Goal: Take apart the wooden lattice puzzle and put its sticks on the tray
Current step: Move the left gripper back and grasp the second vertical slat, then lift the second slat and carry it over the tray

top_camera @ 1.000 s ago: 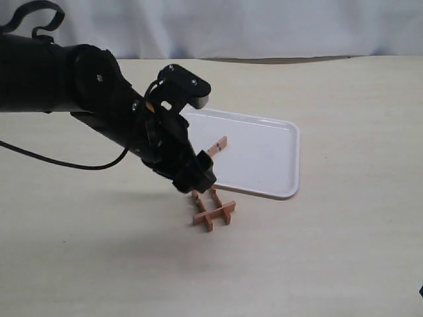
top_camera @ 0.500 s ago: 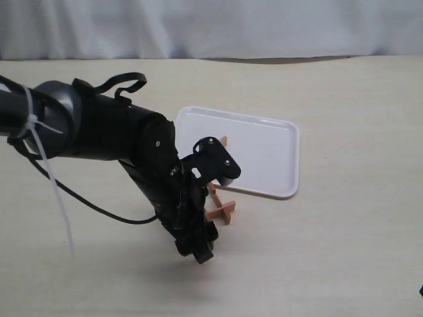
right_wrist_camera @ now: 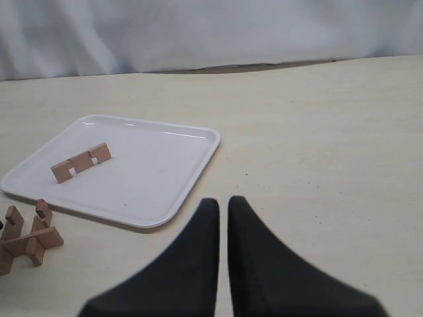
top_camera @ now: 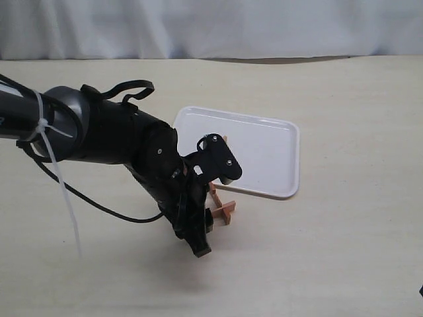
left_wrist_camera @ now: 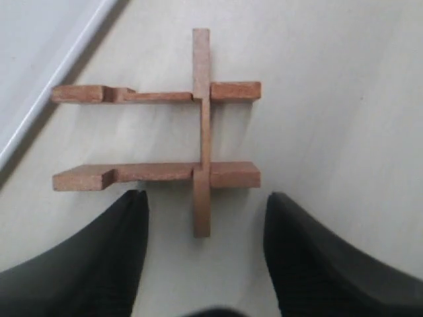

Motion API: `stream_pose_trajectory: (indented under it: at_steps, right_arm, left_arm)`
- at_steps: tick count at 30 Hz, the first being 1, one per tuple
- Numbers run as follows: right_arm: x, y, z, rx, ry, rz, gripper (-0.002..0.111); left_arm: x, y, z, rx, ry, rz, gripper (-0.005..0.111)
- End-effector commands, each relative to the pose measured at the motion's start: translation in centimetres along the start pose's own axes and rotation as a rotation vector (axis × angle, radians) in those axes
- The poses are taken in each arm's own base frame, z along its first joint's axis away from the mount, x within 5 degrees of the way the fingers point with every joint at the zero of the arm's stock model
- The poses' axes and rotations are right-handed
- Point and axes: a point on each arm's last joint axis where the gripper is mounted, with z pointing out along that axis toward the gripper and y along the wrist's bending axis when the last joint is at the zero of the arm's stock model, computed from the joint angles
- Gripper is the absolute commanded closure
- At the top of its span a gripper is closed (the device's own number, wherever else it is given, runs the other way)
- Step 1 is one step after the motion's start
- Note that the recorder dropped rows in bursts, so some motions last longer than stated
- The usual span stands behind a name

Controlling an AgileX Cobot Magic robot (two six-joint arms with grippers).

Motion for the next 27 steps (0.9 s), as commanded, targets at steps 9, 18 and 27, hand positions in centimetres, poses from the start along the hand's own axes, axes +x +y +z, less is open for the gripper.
stream_pose_trajectory:
  at_steps: [9, 18, 27]
  right_arm:
    - [-0.07, -0.03, -0.01, 0.004, -0.014, 0.000, 0.104]
    - [-0.07, -0.03, -0.01, 0.004, -0.014, 0.000, 0.104]
    - [-0.07, -0.03, -0.01, 0.004, -0.014, 0.000, 0.104]
  left_arm:
    - [-0.40, 0.13, -0.06, -0.027, -0.040, 0.040, 0.058]
    - [-0.24, 0.04, -0.05, -0.017, -0.023, 0.056, 0.073]
    - [-0.05, -0.03, 0.30, -0.006, -0.005, 0.074, 0.098]
